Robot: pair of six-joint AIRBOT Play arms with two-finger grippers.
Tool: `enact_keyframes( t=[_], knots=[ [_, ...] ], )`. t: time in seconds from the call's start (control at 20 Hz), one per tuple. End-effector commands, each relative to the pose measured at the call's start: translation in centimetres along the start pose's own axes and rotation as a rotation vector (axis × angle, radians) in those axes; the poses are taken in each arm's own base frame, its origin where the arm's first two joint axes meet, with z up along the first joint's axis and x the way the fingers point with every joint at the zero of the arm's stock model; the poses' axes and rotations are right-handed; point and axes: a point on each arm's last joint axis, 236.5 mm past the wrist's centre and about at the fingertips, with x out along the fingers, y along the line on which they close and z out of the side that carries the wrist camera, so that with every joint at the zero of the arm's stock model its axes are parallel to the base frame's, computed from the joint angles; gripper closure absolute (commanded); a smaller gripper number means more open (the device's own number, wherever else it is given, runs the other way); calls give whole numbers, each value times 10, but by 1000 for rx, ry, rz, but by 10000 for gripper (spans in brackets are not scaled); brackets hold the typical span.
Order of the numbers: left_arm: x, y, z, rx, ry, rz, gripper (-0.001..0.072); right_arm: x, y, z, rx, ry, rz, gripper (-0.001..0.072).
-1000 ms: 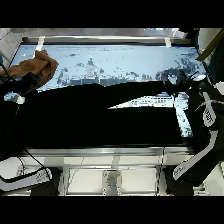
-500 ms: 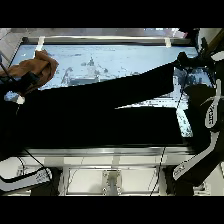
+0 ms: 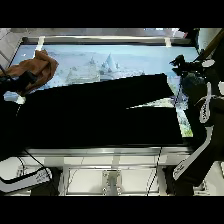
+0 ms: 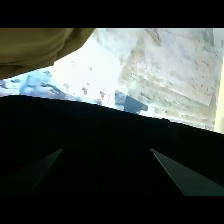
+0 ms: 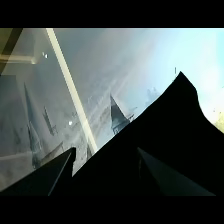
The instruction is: Fold the clothes and pants, and hang the long-sleeved shirts on hangers.
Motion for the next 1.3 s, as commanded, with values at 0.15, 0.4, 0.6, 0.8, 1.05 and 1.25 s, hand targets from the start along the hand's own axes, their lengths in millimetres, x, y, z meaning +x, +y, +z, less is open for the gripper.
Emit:
enact_keyframes(
  t=[0.15, 0.4, 0.6, 0.8, 1.05, 1.25],
  knots=[
    [-101, 64, -59, -22, 227, 167, 126, -119, -16, -17, -368, 189, -164, 288],
    [-171, 150, -155, -332, 214, 409, 272, -228, -31, -35, -486, 255, -403, 286],
    [-169, 207, -238, -636, 197, 527, 315, -256, -11, -56, -569, 243, -372, 286],
    [-156, 230, -241, -776, 124, 529, 193, -256, -46, -121, -498, 384, -384, 286],
    [-113, 228, -234, -848, 103, 360, 193, -269, -79, -193, -483, 378, -423, 284],
    [-90, 221, -209, -863, 13, 217, 192, -305, -79, -208, -553, 266, -506, 284]
  ],
)
